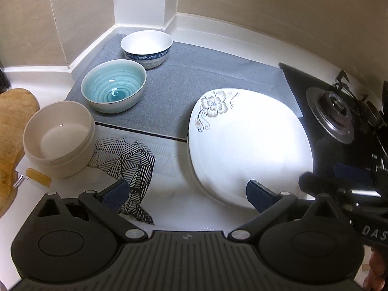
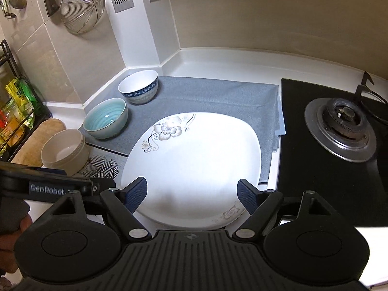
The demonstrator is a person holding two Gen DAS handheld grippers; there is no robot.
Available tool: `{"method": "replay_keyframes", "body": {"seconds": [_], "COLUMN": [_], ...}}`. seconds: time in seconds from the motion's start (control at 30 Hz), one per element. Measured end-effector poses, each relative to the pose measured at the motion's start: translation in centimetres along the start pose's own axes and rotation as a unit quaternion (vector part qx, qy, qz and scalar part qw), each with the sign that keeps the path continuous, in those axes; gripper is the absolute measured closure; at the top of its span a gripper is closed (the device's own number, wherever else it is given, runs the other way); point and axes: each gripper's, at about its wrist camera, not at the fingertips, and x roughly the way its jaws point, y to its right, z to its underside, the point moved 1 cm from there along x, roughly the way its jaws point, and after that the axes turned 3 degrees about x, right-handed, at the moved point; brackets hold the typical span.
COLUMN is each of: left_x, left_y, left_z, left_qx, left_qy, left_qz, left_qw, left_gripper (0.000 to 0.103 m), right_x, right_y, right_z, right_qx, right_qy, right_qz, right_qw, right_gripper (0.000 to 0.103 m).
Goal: Organize plates and bowls
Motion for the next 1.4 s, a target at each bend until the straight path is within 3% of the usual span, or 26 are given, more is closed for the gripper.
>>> {"method": "replay_keyframes", "body": {"seconds": [0.57,0.8,1.4], "left_x": [-1.9,-2.3,-2.8], "left_y": [0.1,1.6,5.7], "left_z": [1.7,1.0,0.9], "left_qx": [0.053,0.047,0.026], "left_qy": [0.013,0.024,0.012], "left_qz": [0.015,0.0,-0.04], "left_qw": [0.9984,0.9986,0.9988], "left_gripper": [0.0,0.0,0.0], "right_x": [-3.1,-3.6,-4.0], "right_y": [-2.1,-0.8,3.8], "right_z": [2.9,2.4,1.4], "right_qx": [0.019,0.013,0.012], "right_qy": [0.03,0.043,0.029], "right_qz": [0.03,0.019,-0.029], "right_qw": [0.999,0.999,0.999], "right_gripper": [0.018,0.017,0.016]}}
